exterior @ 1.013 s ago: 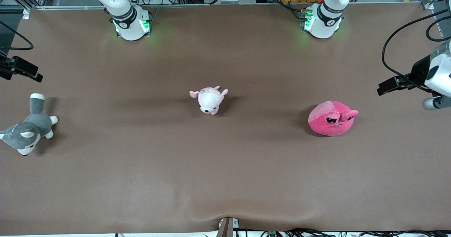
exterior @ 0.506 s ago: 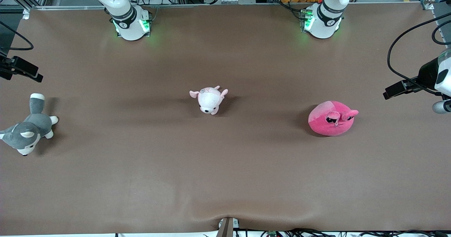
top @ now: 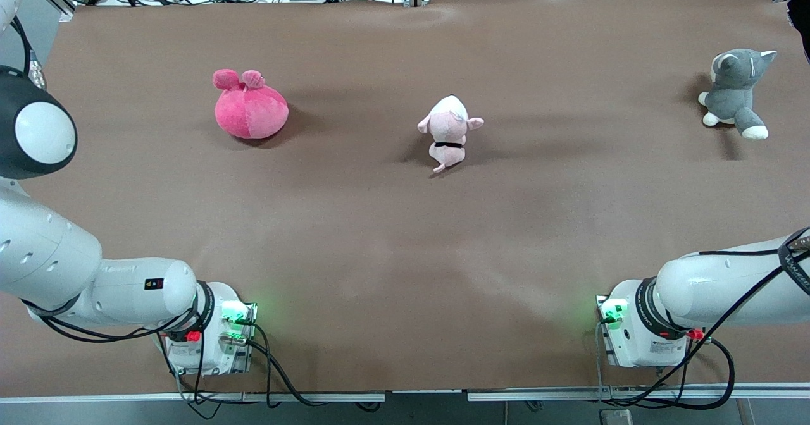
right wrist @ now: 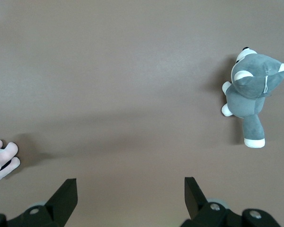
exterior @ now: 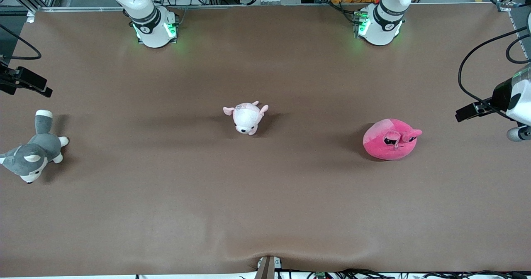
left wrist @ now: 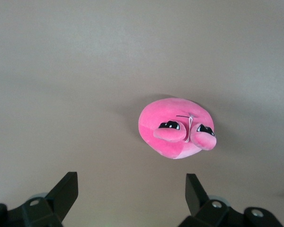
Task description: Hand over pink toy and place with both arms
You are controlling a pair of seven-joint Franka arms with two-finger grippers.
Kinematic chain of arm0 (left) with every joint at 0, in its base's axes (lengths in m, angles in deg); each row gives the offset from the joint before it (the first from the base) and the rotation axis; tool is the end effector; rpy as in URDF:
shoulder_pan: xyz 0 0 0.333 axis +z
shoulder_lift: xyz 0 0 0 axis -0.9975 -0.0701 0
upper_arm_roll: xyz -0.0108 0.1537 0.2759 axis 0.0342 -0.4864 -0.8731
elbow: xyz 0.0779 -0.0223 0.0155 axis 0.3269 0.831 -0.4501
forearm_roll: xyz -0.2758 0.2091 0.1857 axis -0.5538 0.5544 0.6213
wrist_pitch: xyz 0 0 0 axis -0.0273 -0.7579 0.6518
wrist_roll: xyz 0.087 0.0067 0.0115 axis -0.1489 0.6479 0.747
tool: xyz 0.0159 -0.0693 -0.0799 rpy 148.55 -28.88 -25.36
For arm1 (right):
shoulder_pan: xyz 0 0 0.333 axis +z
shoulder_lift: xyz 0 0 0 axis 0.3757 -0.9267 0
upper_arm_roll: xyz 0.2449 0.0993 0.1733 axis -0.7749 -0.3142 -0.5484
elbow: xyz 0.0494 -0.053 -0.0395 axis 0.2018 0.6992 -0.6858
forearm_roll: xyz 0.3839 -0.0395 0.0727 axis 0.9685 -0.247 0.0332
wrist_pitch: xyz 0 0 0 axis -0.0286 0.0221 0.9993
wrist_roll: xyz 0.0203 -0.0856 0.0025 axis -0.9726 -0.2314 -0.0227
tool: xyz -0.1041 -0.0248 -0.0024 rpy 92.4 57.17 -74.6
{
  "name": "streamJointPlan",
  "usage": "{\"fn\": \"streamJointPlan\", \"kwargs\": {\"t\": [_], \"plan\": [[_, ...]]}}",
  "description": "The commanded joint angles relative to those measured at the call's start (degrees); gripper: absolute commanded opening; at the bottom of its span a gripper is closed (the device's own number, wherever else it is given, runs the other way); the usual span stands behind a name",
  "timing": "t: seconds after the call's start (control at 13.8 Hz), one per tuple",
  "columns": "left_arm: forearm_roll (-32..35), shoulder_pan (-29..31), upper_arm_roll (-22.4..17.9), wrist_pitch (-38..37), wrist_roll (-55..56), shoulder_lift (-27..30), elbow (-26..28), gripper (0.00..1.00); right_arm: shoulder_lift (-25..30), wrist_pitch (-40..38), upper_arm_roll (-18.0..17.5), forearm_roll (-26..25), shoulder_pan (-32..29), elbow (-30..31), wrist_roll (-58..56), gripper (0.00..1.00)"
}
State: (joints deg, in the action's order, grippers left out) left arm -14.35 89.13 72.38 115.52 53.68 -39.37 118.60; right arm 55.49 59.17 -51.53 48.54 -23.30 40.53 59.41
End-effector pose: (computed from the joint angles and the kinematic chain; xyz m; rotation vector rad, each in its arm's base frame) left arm 0.6062 -0.0024 0.5655 -2.9931 -0.4284 0.0893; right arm 0.5543 -0.0441 0.6336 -3.1204 0.1460 0.0319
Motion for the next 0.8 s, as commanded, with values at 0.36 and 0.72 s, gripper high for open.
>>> {"fn": "streamJointPlan", "kwargs": {"t": [0.36,0.72], "plan": [[-7.0,4.8,0.1,-0.5,25.0,-3.3,0.4,1.00,-3.8,3.1,-0.8,4.3,3.3,-1.3,12.7,1.00],[-14.2,6.7,0.1,-1.1,46.9,-7.0,1.4,1.00,-7.7,8.4,-0.8,4.6,7.4,-1.3,18.0,1.00]]}}
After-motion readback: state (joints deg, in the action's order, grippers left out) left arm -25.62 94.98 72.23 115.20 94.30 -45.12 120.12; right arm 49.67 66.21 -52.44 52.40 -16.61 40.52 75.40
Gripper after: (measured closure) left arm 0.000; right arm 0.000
